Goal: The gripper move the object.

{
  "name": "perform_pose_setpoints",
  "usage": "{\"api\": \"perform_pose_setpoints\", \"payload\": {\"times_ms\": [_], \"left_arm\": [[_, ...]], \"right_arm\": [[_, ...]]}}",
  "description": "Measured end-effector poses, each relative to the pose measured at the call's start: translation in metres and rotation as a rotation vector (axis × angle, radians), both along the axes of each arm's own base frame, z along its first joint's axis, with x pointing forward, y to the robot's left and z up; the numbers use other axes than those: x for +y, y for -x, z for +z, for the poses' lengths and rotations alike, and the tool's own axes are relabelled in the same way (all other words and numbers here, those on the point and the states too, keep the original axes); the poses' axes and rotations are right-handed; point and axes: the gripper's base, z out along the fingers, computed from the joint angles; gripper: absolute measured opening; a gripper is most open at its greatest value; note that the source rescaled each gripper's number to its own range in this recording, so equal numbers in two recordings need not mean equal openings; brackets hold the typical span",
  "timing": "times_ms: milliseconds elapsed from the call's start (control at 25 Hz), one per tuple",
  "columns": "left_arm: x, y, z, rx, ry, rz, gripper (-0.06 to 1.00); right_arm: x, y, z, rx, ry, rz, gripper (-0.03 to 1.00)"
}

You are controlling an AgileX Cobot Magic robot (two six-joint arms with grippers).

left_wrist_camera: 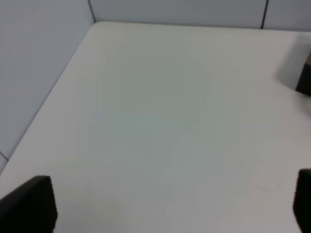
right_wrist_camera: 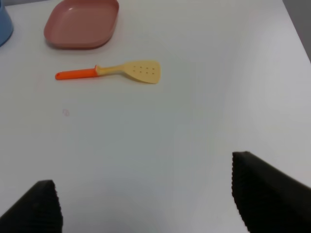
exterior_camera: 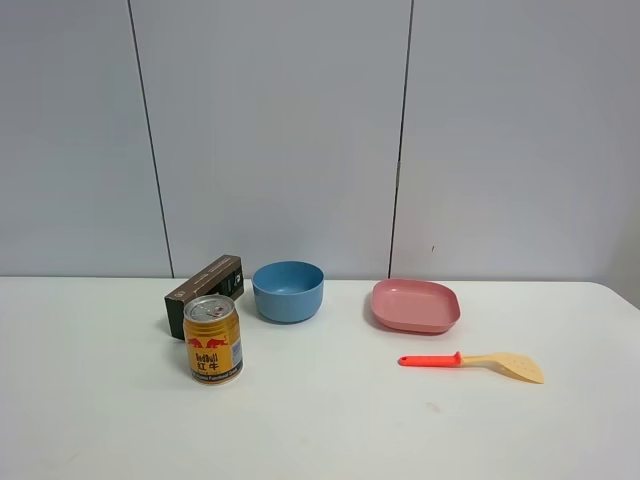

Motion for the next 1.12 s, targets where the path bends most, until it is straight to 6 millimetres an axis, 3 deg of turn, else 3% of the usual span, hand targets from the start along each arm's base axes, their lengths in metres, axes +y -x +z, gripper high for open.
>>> {"api": "perform_pose_setpoints", "payload": {"times_ms": [240, 520, 1120], "left_arm": [[0.000, 0.001, -0.005, 0.009, -0.021, -0.058, 0.99], [-0.005, -0.009, -0.040, 0.076, 0.088, -0.118, 0.99], [-0.007, 0.001, -0.041, 0.030, 0.069, -0.228, 0.99]], "right_arm": [[0.000, 0.000, 0.000, 0.000, 0.000, 0.000, 1.00], [0.000, 0.000, 0.000, 0.000, 0.000, 0.000, 1.00], [0.000, 0.000, 0.000, 0.000, 0.000, 0.000, 1.00]]}}
